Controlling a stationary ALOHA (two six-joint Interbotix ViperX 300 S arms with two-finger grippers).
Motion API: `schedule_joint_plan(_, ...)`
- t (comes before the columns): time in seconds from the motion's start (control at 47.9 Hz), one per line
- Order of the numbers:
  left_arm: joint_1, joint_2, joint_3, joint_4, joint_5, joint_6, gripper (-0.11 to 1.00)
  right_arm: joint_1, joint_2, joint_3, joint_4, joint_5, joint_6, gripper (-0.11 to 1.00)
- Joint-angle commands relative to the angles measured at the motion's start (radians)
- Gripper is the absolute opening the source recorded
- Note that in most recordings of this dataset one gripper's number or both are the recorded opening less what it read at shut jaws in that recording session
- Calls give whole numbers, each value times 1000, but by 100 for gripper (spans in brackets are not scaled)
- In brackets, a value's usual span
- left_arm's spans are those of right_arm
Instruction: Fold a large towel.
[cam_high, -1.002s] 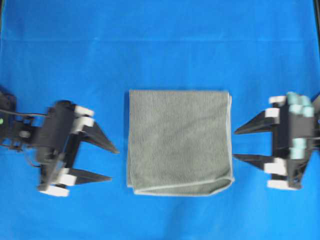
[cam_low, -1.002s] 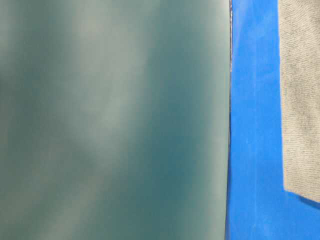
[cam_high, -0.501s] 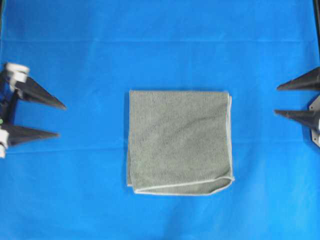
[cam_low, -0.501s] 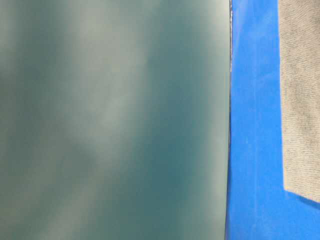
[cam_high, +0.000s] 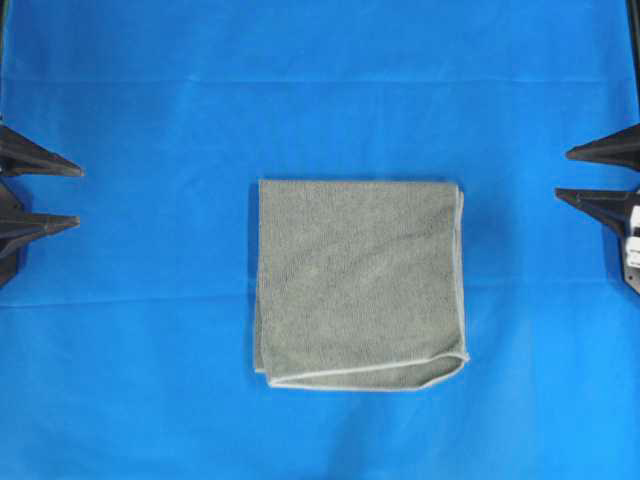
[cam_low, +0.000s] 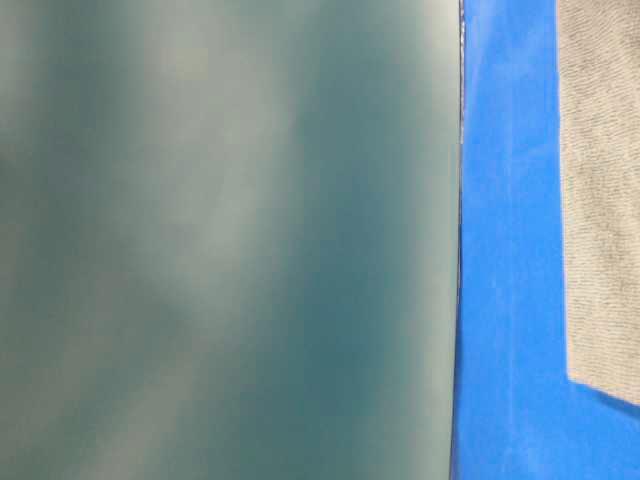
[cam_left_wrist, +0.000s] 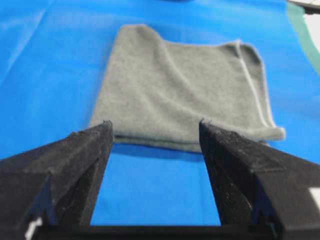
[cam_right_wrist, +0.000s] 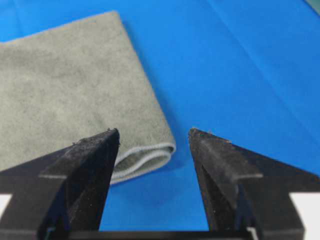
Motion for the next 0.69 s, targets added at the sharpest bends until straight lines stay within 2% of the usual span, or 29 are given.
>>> schedule_joint_plan(0.0,3,3,-11,-2,-5,-2,65,0,28,-8,-12,0,15,61)
schedule_joint_plan(0.668,3,3,-12,-2,-5,-5,65,0,25,-14,-26,0,23,61)
